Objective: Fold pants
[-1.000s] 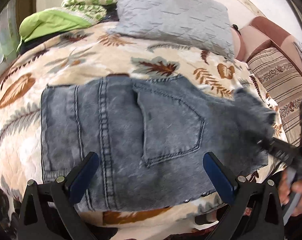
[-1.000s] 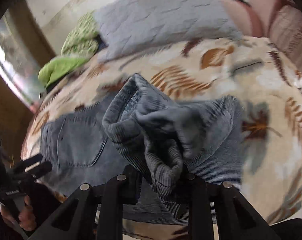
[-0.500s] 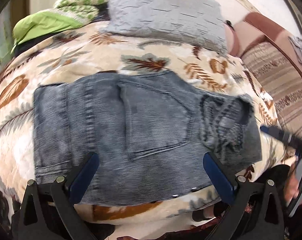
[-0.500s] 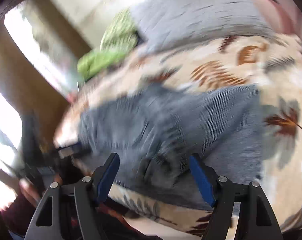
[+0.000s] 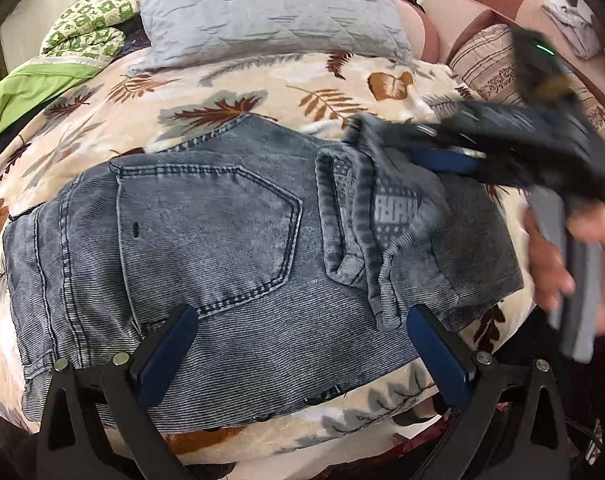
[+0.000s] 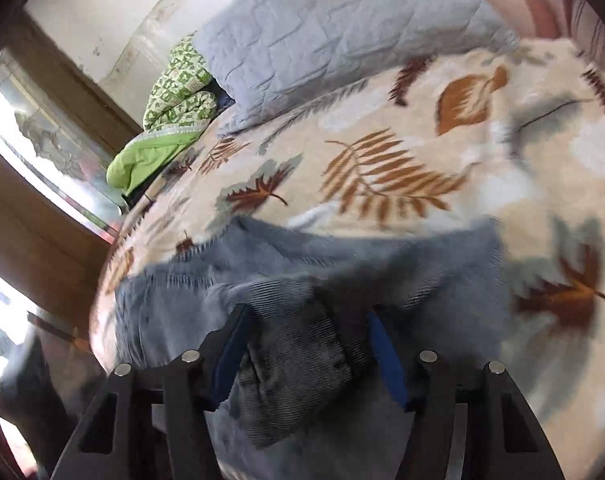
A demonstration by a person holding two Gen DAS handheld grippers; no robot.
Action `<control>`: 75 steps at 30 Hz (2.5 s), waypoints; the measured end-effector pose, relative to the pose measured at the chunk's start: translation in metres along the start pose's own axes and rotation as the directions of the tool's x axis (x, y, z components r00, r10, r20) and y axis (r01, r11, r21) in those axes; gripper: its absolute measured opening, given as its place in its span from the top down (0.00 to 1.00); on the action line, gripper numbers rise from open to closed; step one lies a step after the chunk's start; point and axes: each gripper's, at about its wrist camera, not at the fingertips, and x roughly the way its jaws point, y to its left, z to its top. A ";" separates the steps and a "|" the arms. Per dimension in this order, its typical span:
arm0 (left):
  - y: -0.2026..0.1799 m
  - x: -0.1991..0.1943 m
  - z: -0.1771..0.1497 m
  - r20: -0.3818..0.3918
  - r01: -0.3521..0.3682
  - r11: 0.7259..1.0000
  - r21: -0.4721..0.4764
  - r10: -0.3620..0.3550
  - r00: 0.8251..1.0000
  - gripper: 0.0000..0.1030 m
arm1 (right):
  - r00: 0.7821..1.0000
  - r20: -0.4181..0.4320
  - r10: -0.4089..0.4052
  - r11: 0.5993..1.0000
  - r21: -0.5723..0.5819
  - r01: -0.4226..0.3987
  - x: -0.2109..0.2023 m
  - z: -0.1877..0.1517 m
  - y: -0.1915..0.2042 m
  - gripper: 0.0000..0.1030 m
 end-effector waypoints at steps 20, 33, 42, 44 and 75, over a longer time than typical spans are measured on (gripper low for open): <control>-0.018 0.051 0.033 -0.042 0.018 1.000 -0.012 -0.018 0.999 0.00 | 0.970 0.138 0.198 0.933 0.278 -0.230 -0.049 -0.019 -0.058 0.34; -0.010 0.048 0.028 -0.071 0.248 0.963 -0.104 -0.256 0.964 0.47 | 0.942 0.068 0.329 0.881 0.338 -0.332 -0.012 -0.026 -0.053 0.34; -0.003 0.022 0.015 -0.043 0.146 0.986 -0.078 -0.149 0.988 0.46 | 0.961 0.017 0.276 0.891 0.372 -0.262 -0.003 -0.032 -0.052 0.47; 0.007 0.009 0.009 -0.017 0.101 0.992 -0.079 -0.103 0.995 0.36 | 0.955 0.030 0.294 0.884 0.371 -0.284 -0.009 -0.033 -0.047 0.47; 0.230 -0.094 -0.077 -0.025 -0.211 0.766 -0.608 0.247 0.969 0.25 | 0.993 -0.062 -0.103 0.959 -0.273 0.082 -0.005 -0.099 0.068 0.45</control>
